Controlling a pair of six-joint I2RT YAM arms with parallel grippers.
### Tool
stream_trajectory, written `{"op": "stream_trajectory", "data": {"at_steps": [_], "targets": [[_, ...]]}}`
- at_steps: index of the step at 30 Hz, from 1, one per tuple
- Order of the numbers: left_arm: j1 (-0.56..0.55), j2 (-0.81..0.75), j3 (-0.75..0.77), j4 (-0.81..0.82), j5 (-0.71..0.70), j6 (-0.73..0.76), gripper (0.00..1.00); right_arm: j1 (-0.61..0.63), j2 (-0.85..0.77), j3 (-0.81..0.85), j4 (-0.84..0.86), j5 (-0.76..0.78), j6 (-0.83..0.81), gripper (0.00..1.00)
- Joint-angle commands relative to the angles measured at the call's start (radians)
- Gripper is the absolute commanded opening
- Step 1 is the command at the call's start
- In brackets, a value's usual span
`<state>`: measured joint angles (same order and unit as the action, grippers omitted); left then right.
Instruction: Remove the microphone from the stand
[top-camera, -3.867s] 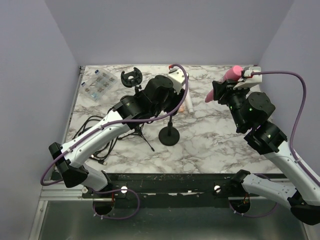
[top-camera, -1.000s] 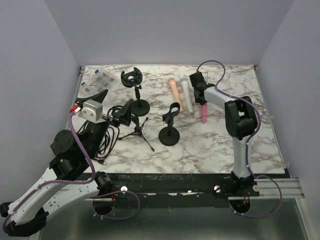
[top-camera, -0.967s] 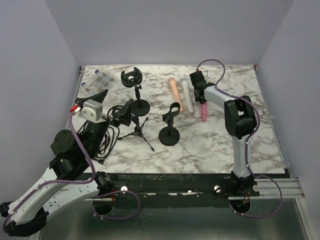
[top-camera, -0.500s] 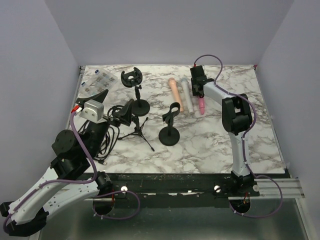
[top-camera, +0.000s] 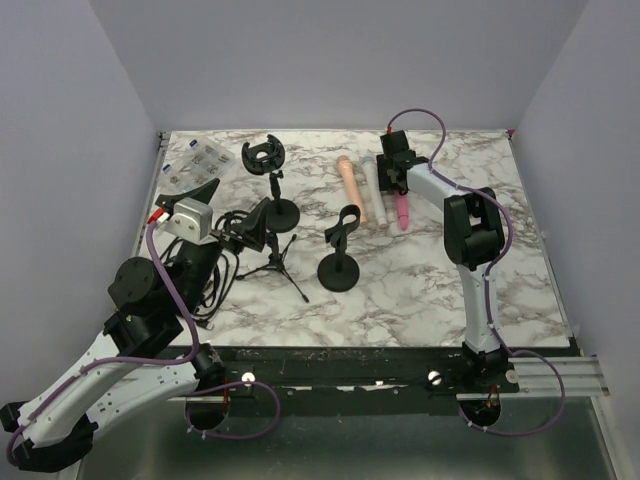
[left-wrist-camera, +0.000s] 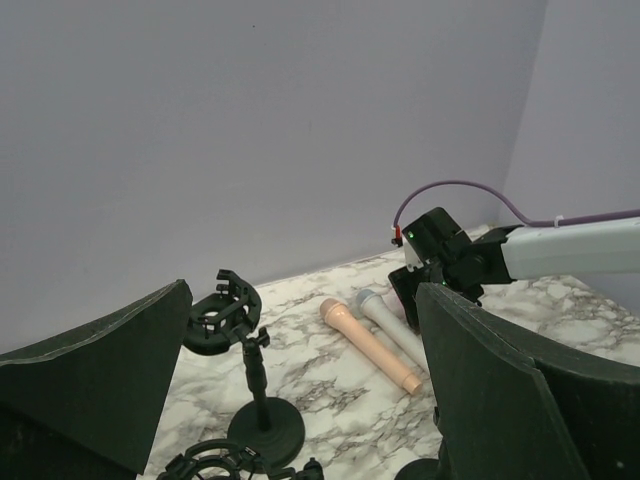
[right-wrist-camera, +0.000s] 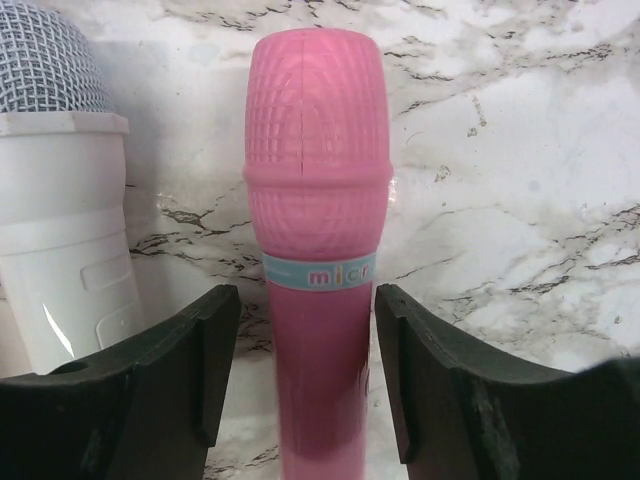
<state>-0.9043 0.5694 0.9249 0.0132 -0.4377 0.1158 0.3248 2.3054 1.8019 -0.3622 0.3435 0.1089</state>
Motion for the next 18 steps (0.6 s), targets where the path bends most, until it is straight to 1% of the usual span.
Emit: {"op": "stream_trajectory", "data": {"at_steps": [1, 8, 12, 18], "targets": [[0.004, 0.006, -0.006, 0.011, -0.011, 0.002, 0.98, -0.003, 0.005, 0.017, -0.032, -0.049, 0.014, 0.65], [0.004, 0.010, -0.005, 0.011, -0.010, 0.002, 0.99, -0.003, -0.049, 0.044, -0.069, -0.030, 0.017, 0.70], [0.004, 0.015, -0.004, 0.008, -0.007, -0.001, 0.99, -0.003, -0.100, 0.048, -0.087, -0.029, 0.029, 0.75], [0.005, 0.013, 0.001, 0.001, 0.004, -0.011, 0.99, -0.003, -0.204, 0.019, -0.132, -0.039, 0.068, 0.79]]}}
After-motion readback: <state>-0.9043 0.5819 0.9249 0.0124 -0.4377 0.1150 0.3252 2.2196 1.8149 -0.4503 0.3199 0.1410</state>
